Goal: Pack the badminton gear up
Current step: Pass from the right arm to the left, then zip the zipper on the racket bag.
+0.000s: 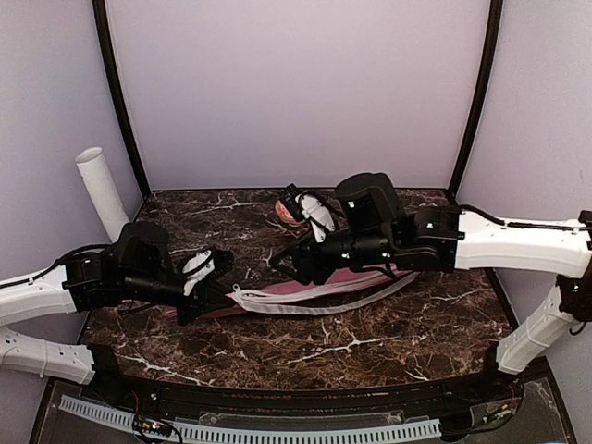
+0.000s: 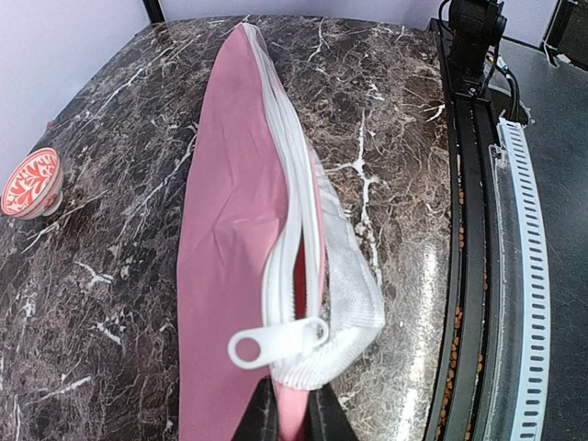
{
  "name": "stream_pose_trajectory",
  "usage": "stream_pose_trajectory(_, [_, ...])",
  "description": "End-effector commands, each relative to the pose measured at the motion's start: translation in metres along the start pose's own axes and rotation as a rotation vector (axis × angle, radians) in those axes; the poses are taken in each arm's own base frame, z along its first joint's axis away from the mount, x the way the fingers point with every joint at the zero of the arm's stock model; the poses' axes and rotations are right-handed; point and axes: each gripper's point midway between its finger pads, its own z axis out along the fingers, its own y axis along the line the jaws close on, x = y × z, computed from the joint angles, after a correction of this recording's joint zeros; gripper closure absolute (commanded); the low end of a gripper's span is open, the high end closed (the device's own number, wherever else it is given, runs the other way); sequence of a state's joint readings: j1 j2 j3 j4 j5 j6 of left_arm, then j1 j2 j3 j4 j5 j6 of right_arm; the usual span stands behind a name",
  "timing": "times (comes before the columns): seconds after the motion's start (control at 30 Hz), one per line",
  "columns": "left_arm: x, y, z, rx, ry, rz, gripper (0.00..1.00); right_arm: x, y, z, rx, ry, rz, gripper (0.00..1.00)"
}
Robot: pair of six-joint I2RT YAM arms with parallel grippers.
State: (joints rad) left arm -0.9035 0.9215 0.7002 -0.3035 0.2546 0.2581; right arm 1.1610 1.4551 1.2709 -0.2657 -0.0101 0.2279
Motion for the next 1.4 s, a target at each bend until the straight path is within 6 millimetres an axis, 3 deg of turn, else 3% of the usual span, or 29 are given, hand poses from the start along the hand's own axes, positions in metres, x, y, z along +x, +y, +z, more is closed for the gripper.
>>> stream_pose_trajectory(0.0, [-0.004, -0.007, 0.004, 0.045, -0.037, 0.008, 1.00, 0.011, 0.027, 0.039, -0.159, 0.016, 0.285, 0.51])
stream_pose_trajectory(0.13, [-0.004, -0.010, 0.006, 0.066, -0.033, 0.003, 1.00, 0.010, 0.044, 0.064, -0.205, 0.051, 0.302, 0.54])
stream_pose_trajectory(0.37, [-0.005, -0.011, 0.005, 0.070, -0.041, 0.004, 1.00, 0.018, 0.048, 0.084, -0.273, 0.079, 0.302, 0.56])
stream_pose_trajectory(0.87, [-0.003, -0.011, 0.006, 0.067, -0.029, 0.001, 1.00, -0.001, 0.051, 0.075, -0.401, 0.026, 0.317, 0.57])
stream_pose_trajectory(1.13, [-0.003, -0.009, 0.007, 0.063, -0.021, -0.008, 1.00, 0.001, 0.051, 0.083, -0.257, 0.028, 0.222, 0.64])
stream_pose_trajectory(1.37, [-0.008, -0.011, 0.004, 0.068, -0.049, -0.023, 1.00, 0.014, 0.052, 0.087, -0.161, 0.039, 0.180, 0.66])
